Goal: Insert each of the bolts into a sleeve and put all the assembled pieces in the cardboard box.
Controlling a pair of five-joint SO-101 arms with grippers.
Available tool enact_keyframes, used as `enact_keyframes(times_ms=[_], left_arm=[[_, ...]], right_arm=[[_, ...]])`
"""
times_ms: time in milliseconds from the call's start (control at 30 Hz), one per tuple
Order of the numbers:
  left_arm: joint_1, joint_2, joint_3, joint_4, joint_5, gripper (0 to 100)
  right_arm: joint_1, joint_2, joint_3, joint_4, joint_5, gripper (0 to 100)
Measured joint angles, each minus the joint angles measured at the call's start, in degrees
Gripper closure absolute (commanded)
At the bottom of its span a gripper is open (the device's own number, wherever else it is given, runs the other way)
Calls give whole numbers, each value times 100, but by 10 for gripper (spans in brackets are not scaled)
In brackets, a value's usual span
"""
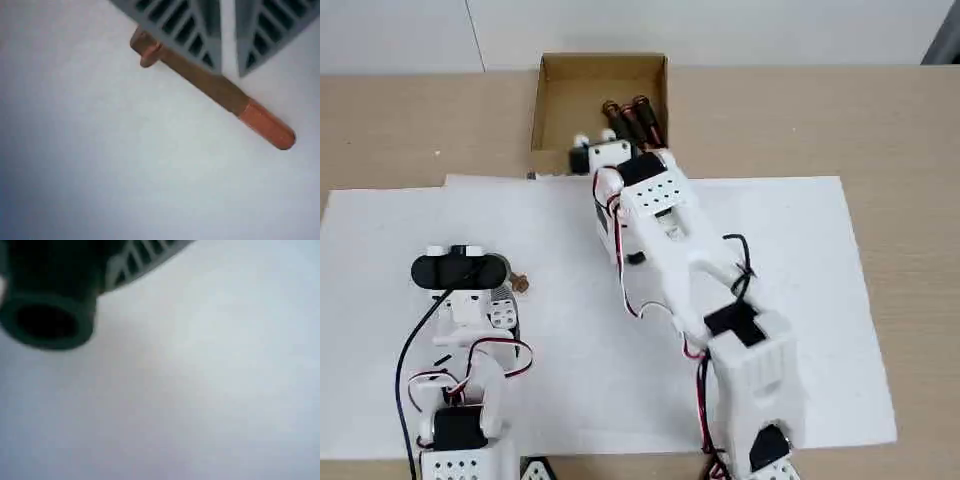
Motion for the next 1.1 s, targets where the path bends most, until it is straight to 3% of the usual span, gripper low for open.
enact_keyframes(times_ms=[267,500,767,1100], left_arm=[[0,0,-132,70,0,994],[0,105,-1653,853,-53,994],[-62,2013,-3675,1820,-202,994],[-1090,4642,-5301,1864,-237,992]], right_arm=[[26,-1846,35,879,0,995],[229,-3341,677,967,0,995],[571,-4624,2189,967,-299,995],[1116,-6101,3903,862,-325,995]])
